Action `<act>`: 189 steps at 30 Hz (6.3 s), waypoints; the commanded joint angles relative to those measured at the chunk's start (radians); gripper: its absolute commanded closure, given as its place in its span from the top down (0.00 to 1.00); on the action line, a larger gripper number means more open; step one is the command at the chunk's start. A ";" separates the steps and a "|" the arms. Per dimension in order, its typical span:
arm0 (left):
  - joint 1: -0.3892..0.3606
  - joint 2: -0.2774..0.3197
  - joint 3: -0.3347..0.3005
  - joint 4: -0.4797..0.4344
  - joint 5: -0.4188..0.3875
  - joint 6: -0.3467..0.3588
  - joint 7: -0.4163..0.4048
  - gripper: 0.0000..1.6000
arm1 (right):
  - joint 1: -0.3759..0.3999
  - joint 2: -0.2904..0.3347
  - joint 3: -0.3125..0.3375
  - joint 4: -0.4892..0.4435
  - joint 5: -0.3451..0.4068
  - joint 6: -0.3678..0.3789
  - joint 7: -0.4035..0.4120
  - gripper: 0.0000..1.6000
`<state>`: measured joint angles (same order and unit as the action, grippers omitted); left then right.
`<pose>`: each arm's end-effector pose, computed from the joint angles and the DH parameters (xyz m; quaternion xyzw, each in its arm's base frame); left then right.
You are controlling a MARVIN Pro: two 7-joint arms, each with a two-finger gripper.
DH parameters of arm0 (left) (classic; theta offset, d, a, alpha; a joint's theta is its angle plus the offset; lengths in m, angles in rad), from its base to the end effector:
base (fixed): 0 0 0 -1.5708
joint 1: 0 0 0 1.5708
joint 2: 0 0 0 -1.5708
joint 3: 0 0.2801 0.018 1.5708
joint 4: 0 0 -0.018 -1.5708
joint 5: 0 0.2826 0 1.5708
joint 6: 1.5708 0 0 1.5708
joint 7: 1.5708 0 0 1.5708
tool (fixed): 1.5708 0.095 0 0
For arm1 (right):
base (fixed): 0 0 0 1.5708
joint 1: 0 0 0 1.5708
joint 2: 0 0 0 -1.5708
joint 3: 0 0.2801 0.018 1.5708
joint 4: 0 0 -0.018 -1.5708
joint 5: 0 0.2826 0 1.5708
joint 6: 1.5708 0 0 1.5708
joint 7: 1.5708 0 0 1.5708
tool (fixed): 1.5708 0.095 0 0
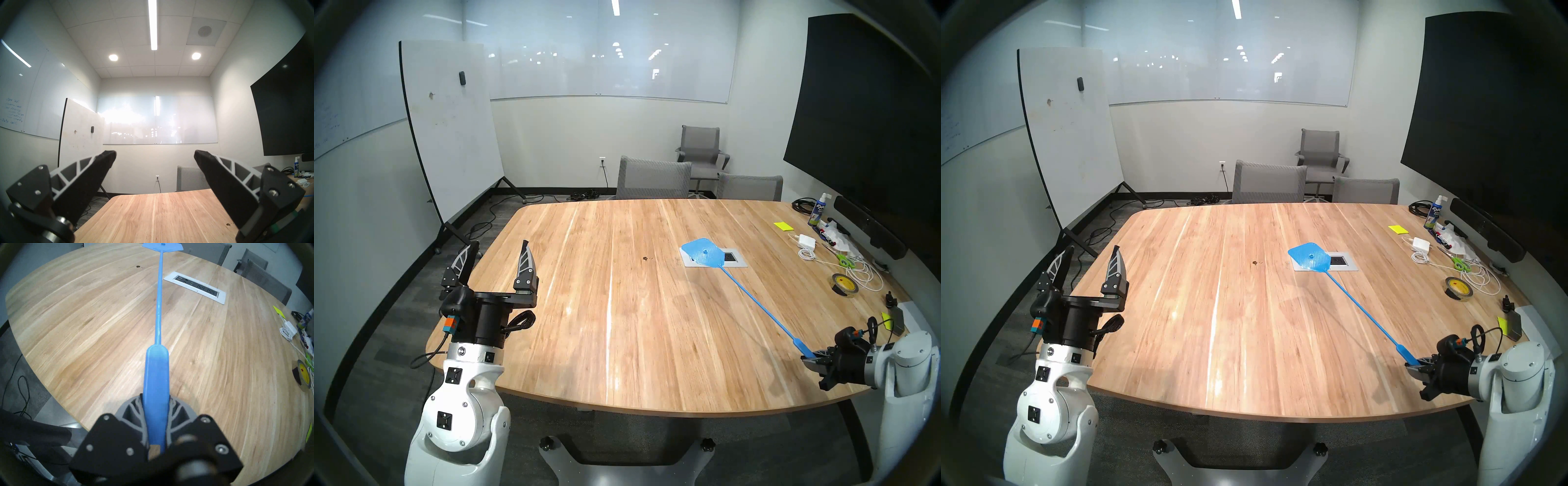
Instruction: Swat a bug on table
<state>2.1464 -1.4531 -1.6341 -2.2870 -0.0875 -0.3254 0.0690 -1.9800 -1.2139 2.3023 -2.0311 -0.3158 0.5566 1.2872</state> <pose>0.2306 0.0305 -0.1776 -0.5231 -0.0035 -0.8520 0.0203 0.2147 -0.2107 -0.2378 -0.8885 -0.2635 -0.3746 0.0288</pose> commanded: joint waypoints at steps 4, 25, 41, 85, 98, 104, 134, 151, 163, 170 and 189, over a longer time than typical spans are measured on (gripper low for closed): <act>0.001 0.000 0.001 -0.020 0.000 -0.002 -0.001 1.00 | 0.045 0.129 -0.086 0.023 0.086 0.052 0.078 0.00; 0.001 0.000 0.001 -0.020 0.000 -0.002 -0.001 1.00 | 0.060 0.268 -0.245 0.000 0.205 0.157 -0.028 0.00; 0.002 0.000 0.001 -0.020 0.000 -0.002 -0.001 1.00 | 0.141 0.365 -0.369 0.031 0.283 0.242 -0.130 0.00; 0.001 0.000 0.001 -0.020 0.000 -0.002 -0.001 1.00 | 0.468 0.645 -0.719 0.111 0.523 0.403 -0.326 0.00; 0.002 0.000 0.001 -0.021 0.000 -0.002 -0.001 1.00 | 0.602 0.601 -0.854 0.220 0.547 0.403 -0.392 0.00; 0.001 0.000 0.001 -0.020 0.000 -0.002 -0.001 1.00 | 0.657 0.576 -0.947 0.286 0.502 0.403 -0.408 0.00; 0.001 0.000 0.001 -0.020 0.000 -0.003 -0.001 1.00 | 0.793 0.668 -1.109 0.370 0.487 0.403 -0.342 0.00; 0.002 0.000 0.001 -0.020 0.000 -0.002 -0.001 1.00 | 0.796 0.702 -1.023 0.349 0.639 0.403 -0.355 0.00; 0.002 0.000 0.001 -0.021 0.000 -0.001 -0.001 1.00 | 0.815 0.675 -1.098 0.416 0.654 0.403 -0.390 0.00; 0.002 0.000 0.001 -0.021 0.000 -0.001 -0.001 1.00 | 0.840 0.646 -1.185 0.500 0.629 0.403 -0.396 0.00; 0.001 0.000 0.001 -0.020 0.000 -0.002 -0.001 1.00 | 0.860 0.707 -1.222 0.502 0.582 0.363 -0.375 0.00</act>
<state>2.1464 -1.4533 -1.6342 -2.2872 -0.0875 -0.3254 0.0690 -1.1435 -0.5511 1.0329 -1.4937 0.2415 0.9279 0.8916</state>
